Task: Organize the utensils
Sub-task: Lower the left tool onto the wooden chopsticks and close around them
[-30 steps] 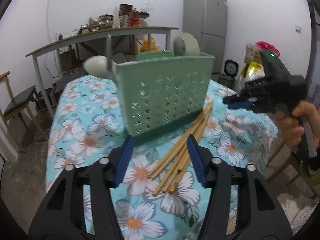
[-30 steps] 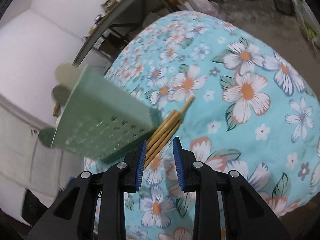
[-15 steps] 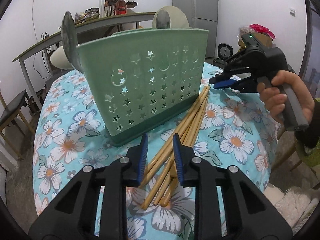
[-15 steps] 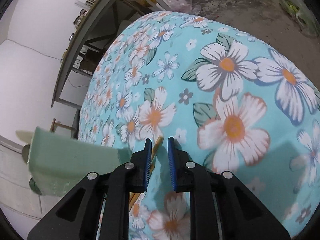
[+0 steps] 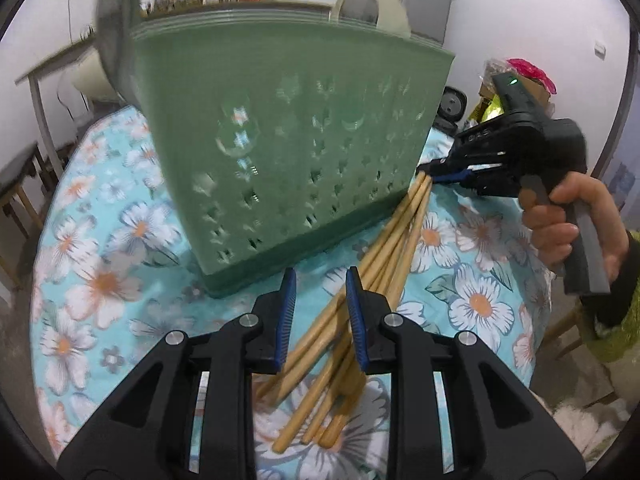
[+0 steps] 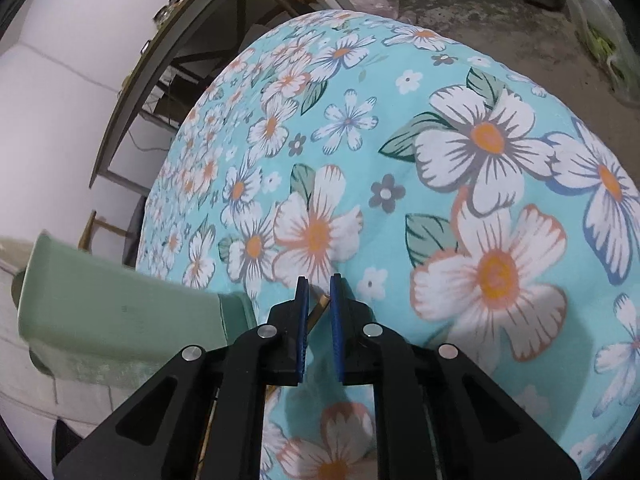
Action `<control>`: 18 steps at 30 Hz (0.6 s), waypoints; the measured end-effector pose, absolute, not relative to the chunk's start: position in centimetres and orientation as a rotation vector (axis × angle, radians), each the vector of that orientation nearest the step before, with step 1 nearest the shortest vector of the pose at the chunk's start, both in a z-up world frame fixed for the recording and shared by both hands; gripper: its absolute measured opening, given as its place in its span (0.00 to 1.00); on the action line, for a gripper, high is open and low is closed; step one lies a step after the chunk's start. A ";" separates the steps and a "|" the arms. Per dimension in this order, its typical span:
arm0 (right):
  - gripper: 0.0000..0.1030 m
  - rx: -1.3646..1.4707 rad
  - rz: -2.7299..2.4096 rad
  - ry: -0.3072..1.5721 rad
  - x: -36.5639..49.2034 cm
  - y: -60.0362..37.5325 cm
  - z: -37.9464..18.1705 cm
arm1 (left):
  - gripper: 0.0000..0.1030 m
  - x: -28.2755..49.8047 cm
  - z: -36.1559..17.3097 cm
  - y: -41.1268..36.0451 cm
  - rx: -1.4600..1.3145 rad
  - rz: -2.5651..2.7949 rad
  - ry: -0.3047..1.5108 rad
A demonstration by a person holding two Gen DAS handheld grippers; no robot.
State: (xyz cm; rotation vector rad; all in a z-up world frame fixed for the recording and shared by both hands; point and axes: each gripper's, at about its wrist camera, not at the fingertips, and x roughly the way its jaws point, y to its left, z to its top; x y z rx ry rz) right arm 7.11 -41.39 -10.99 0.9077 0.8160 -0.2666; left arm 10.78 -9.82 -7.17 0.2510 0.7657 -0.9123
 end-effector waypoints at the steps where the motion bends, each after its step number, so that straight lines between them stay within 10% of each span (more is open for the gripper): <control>1: 0.10 0.901 -0.265 0.819 6.8 -41.3 -11.0 | 0.23 11.0 -7.5 -10.0 0.241 -0.921 0.795; 18: 0.10 0.938 -0.268 0.775 -0.5 -41.1 -10.5 | 0.11 9.3 -8.0 -10.0 0.262 -1.015 0.848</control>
